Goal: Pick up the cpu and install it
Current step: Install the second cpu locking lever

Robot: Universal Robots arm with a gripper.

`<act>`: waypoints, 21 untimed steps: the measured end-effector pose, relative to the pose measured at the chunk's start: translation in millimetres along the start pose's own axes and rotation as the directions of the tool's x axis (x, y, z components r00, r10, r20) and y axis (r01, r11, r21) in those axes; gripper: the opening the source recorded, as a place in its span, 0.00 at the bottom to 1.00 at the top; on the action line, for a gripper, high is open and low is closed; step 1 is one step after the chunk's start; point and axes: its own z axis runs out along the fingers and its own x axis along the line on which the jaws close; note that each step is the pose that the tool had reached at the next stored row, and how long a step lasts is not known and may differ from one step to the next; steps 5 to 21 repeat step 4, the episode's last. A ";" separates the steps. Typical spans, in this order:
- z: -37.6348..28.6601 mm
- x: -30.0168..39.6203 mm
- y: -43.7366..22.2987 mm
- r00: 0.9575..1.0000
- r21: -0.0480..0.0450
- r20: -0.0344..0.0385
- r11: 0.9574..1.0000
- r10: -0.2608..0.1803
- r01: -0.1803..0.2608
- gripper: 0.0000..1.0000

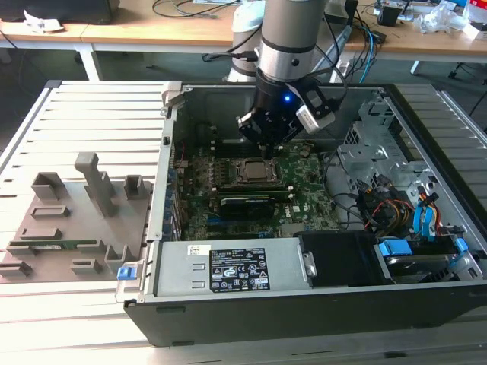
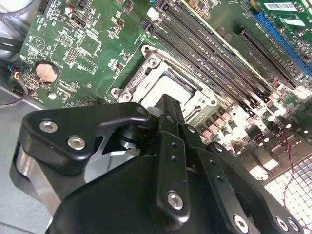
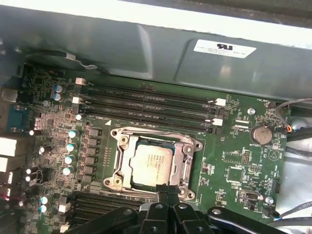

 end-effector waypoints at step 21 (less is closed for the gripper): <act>0.0 0.0 0.0 1.000 0.000 0.000 1.000 0.000 0.000 0.11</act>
